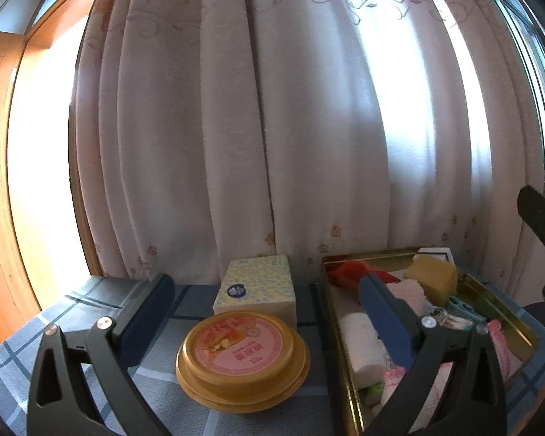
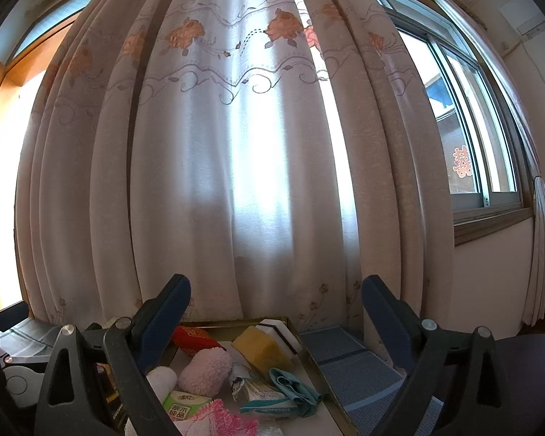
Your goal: Organize soft objects
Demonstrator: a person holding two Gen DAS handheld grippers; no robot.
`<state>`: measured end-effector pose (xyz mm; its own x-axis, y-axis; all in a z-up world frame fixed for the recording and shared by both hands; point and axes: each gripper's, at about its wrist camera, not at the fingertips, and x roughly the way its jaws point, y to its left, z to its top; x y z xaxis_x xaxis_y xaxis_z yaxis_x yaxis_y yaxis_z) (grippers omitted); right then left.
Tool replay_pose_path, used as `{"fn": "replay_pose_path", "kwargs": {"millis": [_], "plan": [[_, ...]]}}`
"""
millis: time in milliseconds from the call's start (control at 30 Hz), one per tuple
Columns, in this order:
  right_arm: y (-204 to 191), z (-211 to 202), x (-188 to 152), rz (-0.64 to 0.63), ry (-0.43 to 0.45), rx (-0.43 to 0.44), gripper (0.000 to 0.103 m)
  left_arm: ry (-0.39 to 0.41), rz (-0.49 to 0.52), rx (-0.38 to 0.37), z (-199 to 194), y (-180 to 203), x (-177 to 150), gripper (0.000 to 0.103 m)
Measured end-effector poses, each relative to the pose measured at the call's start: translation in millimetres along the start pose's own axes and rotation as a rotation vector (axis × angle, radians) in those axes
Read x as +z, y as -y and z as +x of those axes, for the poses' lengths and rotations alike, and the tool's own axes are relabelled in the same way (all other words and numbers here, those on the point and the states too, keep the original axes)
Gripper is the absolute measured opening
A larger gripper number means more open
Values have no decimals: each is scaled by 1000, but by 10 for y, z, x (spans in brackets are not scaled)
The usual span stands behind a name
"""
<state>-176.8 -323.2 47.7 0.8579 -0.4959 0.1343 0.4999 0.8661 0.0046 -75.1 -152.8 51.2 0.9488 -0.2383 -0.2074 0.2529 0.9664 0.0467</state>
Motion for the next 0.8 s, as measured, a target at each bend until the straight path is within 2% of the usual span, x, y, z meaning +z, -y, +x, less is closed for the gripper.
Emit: {"fn": "replay_pose_path", "kwargs": {"millis": [800], "plan": [[-2,5,-1,-1,-8,-2,97,-5,24,-9,0,16,-4,103]]}}
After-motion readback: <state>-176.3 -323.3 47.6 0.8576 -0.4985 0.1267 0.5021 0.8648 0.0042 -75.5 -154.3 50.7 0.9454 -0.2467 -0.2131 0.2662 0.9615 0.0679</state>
